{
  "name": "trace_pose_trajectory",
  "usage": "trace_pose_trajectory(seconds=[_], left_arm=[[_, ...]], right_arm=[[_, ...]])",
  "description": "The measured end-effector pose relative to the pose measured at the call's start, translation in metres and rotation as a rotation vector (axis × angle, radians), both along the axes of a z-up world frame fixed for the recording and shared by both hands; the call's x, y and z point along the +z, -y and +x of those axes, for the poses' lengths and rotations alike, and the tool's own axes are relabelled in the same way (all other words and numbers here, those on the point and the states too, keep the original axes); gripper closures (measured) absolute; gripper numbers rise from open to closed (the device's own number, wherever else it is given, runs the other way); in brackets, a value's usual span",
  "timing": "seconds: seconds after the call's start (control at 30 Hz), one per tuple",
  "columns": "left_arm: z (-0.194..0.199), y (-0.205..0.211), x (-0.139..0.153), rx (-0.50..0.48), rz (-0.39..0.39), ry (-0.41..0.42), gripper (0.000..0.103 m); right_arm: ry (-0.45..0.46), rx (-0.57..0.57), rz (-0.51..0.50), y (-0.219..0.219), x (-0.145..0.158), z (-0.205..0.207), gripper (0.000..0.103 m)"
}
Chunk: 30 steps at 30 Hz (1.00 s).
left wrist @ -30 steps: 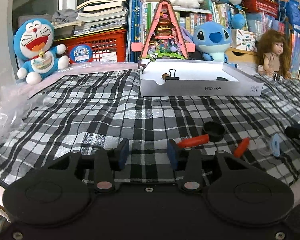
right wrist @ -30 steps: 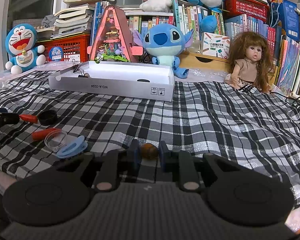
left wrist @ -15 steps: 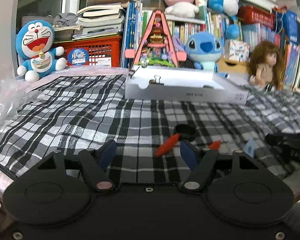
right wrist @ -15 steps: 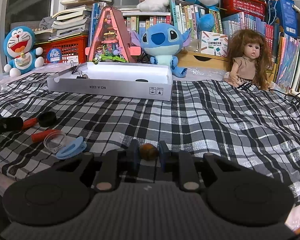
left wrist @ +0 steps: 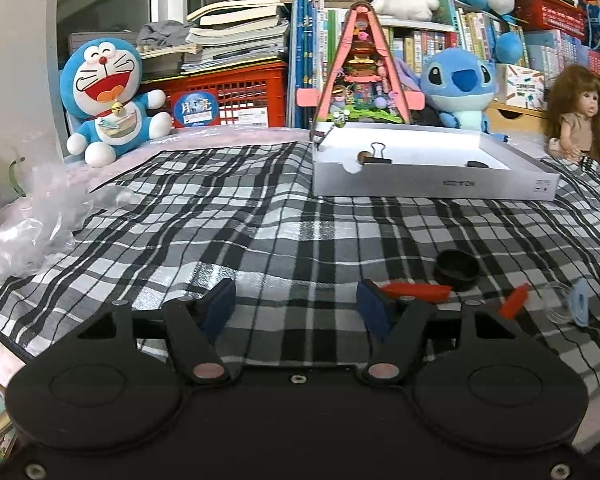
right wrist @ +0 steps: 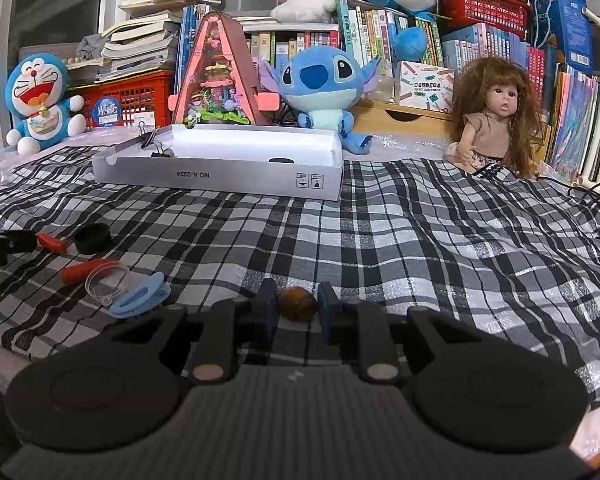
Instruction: Organize rigid objects
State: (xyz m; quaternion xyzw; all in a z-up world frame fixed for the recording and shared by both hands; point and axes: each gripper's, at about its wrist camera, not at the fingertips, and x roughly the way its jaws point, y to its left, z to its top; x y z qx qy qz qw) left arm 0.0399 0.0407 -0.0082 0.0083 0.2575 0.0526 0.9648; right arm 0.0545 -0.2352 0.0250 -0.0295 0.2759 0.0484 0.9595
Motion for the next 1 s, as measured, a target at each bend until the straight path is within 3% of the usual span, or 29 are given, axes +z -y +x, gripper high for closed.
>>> trace_pose_trajectory(seconds=[0.2, 0.37, 0.6, 0.8, 0.9, 1.0], left_arm=[[-0.002, -0.005, 0.002, -0.001, -0.031, 0.011, 0.037], [-0.011, -0.002, 0.004, -0.017, -0.05, 0.041, 0.023], [-0.02, 0.016, 0.004, -0.086, -0.046, 0.07, 0.019], [-0.015, 0.032, 0.0, -0.104, -0.061, 0.045, 0.02], [-0.008, 0.035, -0.004, -0.103, -0.082, 0.027, 0.03], [-0.005, 0.036, -0.006, -0.109, -0.086, 0.029, 0.06]], right_arm=[[0.0, -0.001, 0.001, 0.0, 0.0, 0.0, 0.072], [0.0, -0.001, 0.001, 0.0, 0.0, 0.0, 0.072], [0.0, -0.001, 0.001, 0.0, 0.0, 0.0, 0.072], [-0.001, -0.002, 0.003, 0.0, 0.0, 0.0, 0.072], [-0.001, -0.001, 0.002, 0.001, 0.001, 0.001, 0.072], [-0.002, -0.001, 0.003, 0.001, 0.001, 0.0, 0.075]])
